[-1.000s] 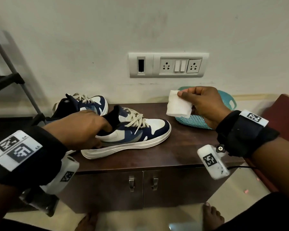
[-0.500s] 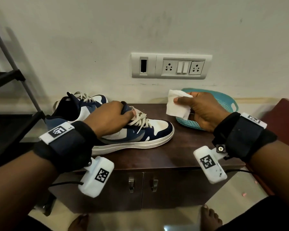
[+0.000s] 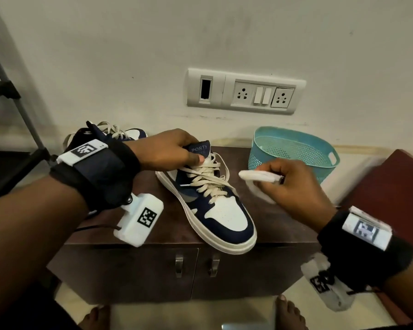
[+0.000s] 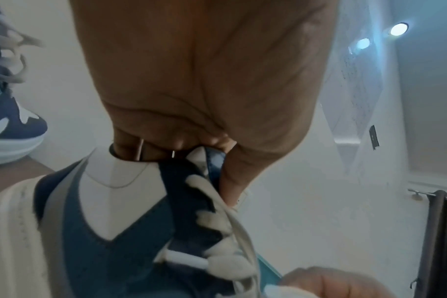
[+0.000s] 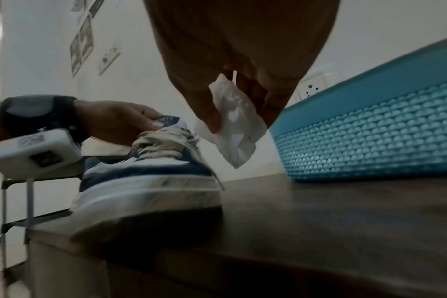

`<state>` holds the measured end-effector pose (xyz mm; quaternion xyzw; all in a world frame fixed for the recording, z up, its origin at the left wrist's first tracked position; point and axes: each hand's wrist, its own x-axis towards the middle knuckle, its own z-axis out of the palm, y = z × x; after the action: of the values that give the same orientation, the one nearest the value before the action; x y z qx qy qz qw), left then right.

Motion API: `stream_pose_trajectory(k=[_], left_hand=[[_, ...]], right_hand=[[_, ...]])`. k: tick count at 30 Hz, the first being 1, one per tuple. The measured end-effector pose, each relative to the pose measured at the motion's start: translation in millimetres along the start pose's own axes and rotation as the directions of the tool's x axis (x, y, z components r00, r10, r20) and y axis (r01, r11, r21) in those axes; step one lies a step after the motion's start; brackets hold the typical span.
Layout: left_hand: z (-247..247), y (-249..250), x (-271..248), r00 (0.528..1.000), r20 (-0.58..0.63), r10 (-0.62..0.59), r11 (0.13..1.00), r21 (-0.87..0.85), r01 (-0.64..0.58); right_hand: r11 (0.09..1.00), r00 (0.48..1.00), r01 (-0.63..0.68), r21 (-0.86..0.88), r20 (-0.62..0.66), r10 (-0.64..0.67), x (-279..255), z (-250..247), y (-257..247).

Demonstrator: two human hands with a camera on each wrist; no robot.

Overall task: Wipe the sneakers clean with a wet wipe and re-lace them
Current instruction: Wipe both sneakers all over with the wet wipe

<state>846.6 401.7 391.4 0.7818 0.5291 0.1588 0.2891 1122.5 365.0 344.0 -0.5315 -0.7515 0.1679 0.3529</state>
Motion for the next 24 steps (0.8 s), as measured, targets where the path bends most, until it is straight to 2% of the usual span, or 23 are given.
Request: stream_pose_trajectory(k=[2,5,7,10,11,14,16,19,20,21,23,24], left_hand=[[2.3,-3.6,2.6,1.0,-0.018,-0.006,0.999,-0.038,0.005],[6.8,-7.1,4.0,0.999,-0.05,-0.008,0.998,-0.063,0.005],[10.0,-7.2,3.7,0.998,-0.059,0.009,0.999,-0.042,-0.012],[13.3,-7.5,4.4,0.997,-0.073,0.024,0.999,-0.029,-0.026],[14.0,-8.0,5.1,0.997,-0.07,0.026,0.999,-0.045,-0.029],[15.0,-9.3,6.1,0.996,-0.076,0.034,0.997,-0.062,-0.039],[15.8,-10.4,7.6,0.994,-0.097,0.044,0.999,-0.017,-0.045],[17.2,-10.8,9.0,0.993,-0.107,0.053,0.998,0.03,-0.05],[17.6,-10.4,9.1,0.993,-0.108,0.056,0.998,0.035,-0.052],[17.7,-10.3,9.1,0.992,-0.111,0.059,0.998,0.038,-0.055],[17.8,-10.9,9.0,0.991,-0.118,0.067,0.997,0.039,-0.063],[18.0,-11.6,9.1,0.99,-0.121,0.07,0.997,0.045,-0.065]], right_hand=[[1.0,0.998,0.015,-0.006,0.053,-0.014,-16.4,11.8,-1.3],[0.982,0.981,0.17,-0.085,0.106,-0.16,-41.7,31.0,-4.3],[0.939,0.936,0.315,-0.142,0.208,-0.283,-57.4,39.3,-11.9],[0.873,0.837,0.481,-0.083,0.341,-0.428,-63.0,38.0,-14.2],[0.872,0.837,0.483,-0.076,0.332,-0.434,-58.7,35.7,-7.7],[0.934,0.934,0.338,-0.118,0.168,-0.316,-46.2,28.0,10.0],[0.926,0.932,0.354,-0.131,0.128,-0.338,-51.3,33.3,3.7],[0.853,0.811,0.521,-0.013,0.32,-0.49,-68.6,46.2,-18.2],[0.845,0.794,0.535,-0.015,0.351,-0.496,-65.6,44.0,-17.1],[0.855,0.813,0.517,-0.044,0.338,-0.475,-59.0,41.1,-10.9],[0.906,0.901,0.403,-0.128,0.228,-0.368,-45.0,33.3,2.0],[0.918,0.926,0.36,-0.167,0.187,-0.329,-41.5,31.3,3.9]])
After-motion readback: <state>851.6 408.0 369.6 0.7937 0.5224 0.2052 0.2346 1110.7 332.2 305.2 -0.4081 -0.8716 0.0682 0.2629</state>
